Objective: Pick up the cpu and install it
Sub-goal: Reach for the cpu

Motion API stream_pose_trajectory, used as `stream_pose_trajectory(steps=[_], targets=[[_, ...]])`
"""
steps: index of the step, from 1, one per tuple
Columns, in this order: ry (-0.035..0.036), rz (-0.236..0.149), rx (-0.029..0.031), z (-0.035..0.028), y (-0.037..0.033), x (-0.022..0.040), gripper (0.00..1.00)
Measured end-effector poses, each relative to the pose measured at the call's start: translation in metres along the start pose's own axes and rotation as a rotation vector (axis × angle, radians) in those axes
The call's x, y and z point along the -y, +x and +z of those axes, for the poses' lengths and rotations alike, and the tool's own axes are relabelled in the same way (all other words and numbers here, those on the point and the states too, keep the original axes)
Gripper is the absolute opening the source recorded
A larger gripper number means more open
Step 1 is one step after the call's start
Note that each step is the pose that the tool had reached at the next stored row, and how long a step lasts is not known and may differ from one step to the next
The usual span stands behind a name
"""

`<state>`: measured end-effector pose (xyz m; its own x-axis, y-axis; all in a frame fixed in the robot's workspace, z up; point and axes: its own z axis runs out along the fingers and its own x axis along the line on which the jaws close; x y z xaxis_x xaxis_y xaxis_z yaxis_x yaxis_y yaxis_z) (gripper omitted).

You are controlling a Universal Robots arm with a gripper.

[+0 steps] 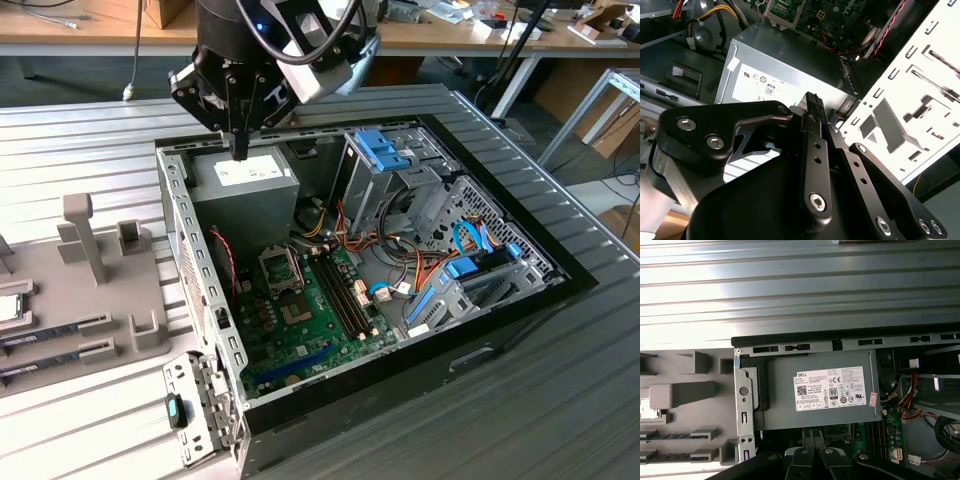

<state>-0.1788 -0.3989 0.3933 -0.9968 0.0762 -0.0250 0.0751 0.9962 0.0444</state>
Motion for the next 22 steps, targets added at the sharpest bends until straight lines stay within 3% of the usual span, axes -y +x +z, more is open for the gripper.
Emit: stream_pose_trajectory(steps=[22], targets=[[-0.0001,0.0,0.0001,-0.0008,0.0283,0.0021,0.11]])
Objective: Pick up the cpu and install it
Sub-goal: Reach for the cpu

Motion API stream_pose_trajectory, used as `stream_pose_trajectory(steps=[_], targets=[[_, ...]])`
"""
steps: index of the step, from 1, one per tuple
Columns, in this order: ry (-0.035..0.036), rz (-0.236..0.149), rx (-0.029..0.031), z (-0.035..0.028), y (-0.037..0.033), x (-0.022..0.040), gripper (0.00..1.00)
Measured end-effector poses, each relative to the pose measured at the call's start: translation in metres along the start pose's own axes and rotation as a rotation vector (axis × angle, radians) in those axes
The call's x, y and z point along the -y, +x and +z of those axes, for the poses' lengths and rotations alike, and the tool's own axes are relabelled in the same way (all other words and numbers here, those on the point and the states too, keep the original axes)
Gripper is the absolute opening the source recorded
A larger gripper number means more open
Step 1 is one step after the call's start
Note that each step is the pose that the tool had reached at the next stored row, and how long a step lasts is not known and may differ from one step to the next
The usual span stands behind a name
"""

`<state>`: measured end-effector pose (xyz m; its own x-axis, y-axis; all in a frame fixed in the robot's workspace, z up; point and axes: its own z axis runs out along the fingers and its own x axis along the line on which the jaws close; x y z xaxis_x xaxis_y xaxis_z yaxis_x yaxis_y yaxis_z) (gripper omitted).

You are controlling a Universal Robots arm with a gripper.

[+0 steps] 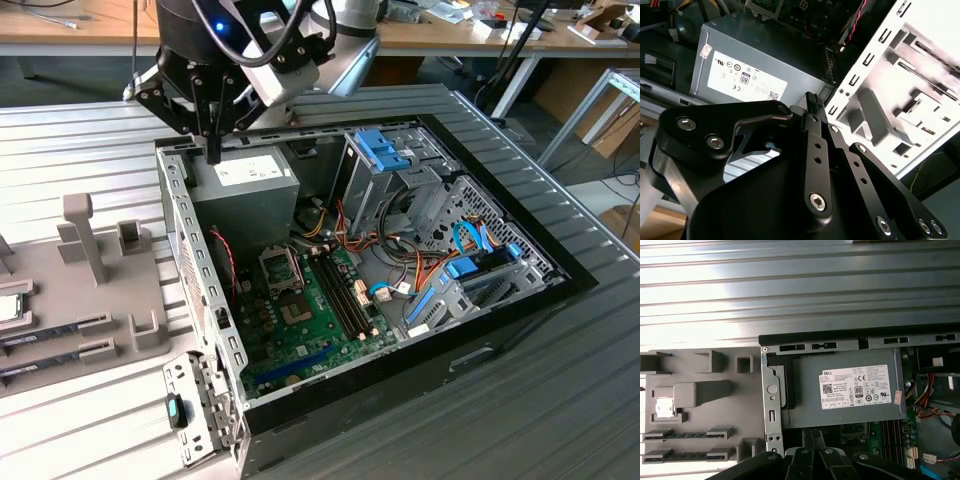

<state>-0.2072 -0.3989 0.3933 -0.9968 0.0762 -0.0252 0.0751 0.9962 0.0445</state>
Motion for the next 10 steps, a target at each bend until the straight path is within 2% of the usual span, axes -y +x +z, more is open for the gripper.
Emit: stream_pose_trajectory(steps=[10], targets=[[0.0,0.0,0.0001,-0.0004,0.0132,0.001,0.11]])
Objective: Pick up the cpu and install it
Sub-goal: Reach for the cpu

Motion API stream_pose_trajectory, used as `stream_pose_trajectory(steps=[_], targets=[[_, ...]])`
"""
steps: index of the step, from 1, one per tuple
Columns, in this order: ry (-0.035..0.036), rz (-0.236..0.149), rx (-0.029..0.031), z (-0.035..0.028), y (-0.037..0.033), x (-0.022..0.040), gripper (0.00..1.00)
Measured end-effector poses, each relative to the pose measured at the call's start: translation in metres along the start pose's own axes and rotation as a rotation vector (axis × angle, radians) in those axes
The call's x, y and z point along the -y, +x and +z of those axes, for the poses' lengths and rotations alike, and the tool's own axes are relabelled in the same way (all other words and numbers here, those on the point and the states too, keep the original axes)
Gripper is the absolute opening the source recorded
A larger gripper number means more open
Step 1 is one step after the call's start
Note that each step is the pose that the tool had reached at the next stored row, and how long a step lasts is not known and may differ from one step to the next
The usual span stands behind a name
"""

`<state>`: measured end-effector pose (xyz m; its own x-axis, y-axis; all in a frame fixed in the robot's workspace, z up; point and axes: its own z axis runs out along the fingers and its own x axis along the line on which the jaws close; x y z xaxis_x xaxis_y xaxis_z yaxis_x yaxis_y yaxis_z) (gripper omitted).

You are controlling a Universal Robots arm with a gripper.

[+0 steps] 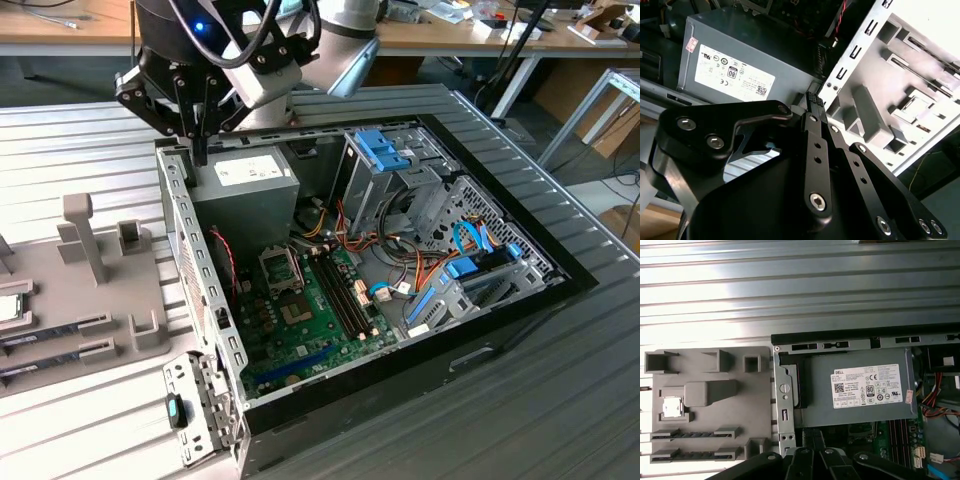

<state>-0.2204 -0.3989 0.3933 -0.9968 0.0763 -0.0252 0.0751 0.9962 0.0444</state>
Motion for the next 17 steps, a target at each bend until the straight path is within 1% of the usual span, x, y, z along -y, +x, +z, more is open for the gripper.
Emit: stream_pose_trajectory(steps=[11,17], targets=[[0.0,0.0,-0.0001,-0.0003,0.0084,0.0006,0.11],[0.0,0.0,0.0,-0.0003,0.011,0.0008,0.11]])
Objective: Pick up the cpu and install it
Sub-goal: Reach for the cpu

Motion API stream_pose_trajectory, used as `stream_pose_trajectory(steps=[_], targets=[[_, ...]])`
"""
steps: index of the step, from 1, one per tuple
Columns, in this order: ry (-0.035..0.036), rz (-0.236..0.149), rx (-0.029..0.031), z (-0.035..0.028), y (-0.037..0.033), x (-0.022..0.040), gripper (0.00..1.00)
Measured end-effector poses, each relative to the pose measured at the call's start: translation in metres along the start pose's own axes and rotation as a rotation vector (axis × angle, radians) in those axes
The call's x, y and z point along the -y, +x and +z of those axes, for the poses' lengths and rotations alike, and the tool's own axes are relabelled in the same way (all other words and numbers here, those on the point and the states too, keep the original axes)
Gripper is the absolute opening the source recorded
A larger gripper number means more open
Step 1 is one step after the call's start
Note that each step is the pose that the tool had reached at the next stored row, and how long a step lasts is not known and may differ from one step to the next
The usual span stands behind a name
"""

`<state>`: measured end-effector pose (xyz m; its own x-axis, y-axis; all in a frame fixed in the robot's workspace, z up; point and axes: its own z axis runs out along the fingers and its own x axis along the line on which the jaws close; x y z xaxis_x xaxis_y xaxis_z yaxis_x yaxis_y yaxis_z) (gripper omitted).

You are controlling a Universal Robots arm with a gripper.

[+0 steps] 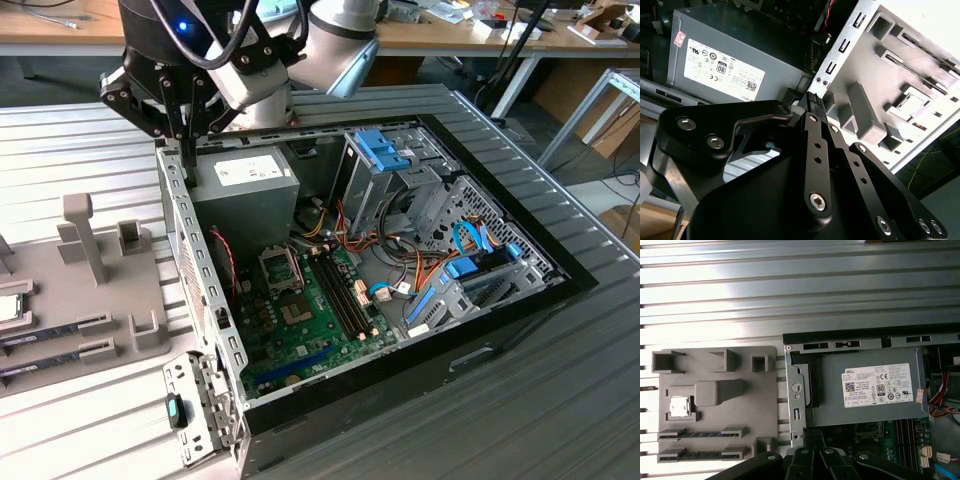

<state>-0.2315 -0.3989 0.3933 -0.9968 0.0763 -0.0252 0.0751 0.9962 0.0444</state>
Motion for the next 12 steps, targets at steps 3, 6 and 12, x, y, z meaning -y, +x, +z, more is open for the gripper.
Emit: stream_pose_trajectory(steps=[3,6,12], targets=[[0.0,0.0,-0.0001,-0.0001,0.0017,0.0001,0.11],[0.0,0.0,0.0,-0.0001,0.0035,0.0003,0.11],[0.0,0.0,0.0,-0.0003,0.0088,0.0007,0.11]])
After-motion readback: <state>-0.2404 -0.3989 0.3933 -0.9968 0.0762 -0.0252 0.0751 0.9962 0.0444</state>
